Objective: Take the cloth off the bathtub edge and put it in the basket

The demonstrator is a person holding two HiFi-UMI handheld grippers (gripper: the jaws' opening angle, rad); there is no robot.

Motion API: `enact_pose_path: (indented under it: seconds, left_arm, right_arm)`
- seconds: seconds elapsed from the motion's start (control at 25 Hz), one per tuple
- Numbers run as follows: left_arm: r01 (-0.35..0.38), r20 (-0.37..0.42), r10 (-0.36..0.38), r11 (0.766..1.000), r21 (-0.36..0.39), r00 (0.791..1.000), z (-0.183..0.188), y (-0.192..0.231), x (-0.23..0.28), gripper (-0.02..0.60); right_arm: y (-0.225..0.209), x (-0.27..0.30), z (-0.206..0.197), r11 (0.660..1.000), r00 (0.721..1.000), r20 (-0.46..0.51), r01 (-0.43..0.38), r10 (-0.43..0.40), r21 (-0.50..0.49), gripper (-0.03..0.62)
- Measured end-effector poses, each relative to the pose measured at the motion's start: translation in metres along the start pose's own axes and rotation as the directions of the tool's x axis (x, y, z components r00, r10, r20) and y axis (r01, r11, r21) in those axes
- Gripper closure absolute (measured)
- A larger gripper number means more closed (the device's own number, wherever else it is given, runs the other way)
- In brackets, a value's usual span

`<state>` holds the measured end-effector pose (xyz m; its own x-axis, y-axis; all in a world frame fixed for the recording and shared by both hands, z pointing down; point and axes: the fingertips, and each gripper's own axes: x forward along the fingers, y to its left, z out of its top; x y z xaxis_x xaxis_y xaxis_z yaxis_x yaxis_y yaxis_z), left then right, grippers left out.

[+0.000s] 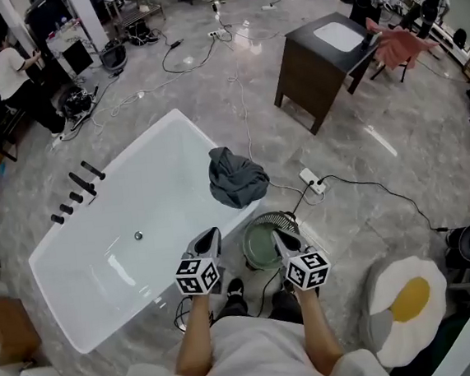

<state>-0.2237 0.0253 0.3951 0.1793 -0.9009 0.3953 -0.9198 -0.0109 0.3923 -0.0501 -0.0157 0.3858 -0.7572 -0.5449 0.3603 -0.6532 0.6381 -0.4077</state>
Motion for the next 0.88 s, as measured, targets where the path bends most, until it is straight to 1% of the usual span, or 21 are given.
enact_pose_path:
  seconds: [0.16, 0.32, 0.4, 0.48, 0.52, 0.56, 0.6, 0.68, 0.76, 0.88]
  left_arm:
    - [-0.043, -0.011, 0.043, 0.999, 0.030, 0.999, -0.009, -0.030, 0.017, 0.525]
    - [-0.077, -0.016, 0.078, 0.995, 0.061, 0.997, -0.012, -0.064, 0.039, 0.525]
    - [-0.086, -0.032, 0.089, 0.993, 0.085, 0.996, -0.015, -0.080, 0.049, 0.525]
    - [-0.101, -0.049, 0.106, 0.991, 0.093, 0.993, -0.023, -0.091, 0.054, 0.525]
    - [-0.111, -0.054, 0.116, 0.990, 0.089, 0.992, -0.028, -0.094, 0.054, 0.525]
    - [-0.120, -0.057, 0.125, 0.989, 0.081, 0.991, -0.034, -0.096, 0.054, 0.525]
    - [-0.128, -0.058, 0.133, 0.989, 0.070, 0.989, -0.039, -0.098, 0.054, 0.525]
    - [-0.138, -0.067, 0.142, 0.989, 0.058, 0.988, -0.049, -0.100, 0.055, 0.525]
    - [-0.143, -0.086, 0.148, 0.988, 0.061, 0.985, -0.059, -0.097, 0.056, 0.525]
    - [-0.143, -0.095, 0.146, 0.989, 0.042, 0.985, -0.067, -0.083, 0.063, 0.525]
  right_arm:
    - [-0.030, -0.009, 0.012, 0.999, 0.999, -0.015, -0.048, 0.048, -0.025, 0.594]
    - [-0.046, -0.013, 0.018, 0.988, 0.991, -0.052, -0.131, 0.127, -0.081, 0.594]
    - [-0.057, -0.014, 0.020, 0.984, 0.986, -0.062, -0.158, 0.153, -0.088, 0.594]
    - [-0.072, -0.014, 0.019, 0.983, 0.987, -0.078, -0.152, 0.144, -0.102, 0.594]
    - [-0.078, -0.011, 0.018, 0.982, 0.988, -0.094, -0.136, 0.124, -0.132, 0.594]
    - [-0.081, -0.006, 0.018, 0.975, 0.988, -0.112, -0.123, 0.103, -0.184, 0.594]
    - [-0.078, 0.001, 0.021, 0.962, 0.988, -0.125, -0.122, 0.094, -0.244, 0.594]
    - [-0.062, 0.017, 0.031, 0.931, 0.985, -0.125, -0.152, 0.116, -0.332, 0.594]
    - [-0.047, 0.029, 0.041, 0.916, 0.985, -0.102, -0.168, 0.140, -0.363, 0.592]
    - [-0.033, 0.046, 0.048, 0.910, 0.989, -0.070, -0.148, 0.131, -0.387, 0.593]
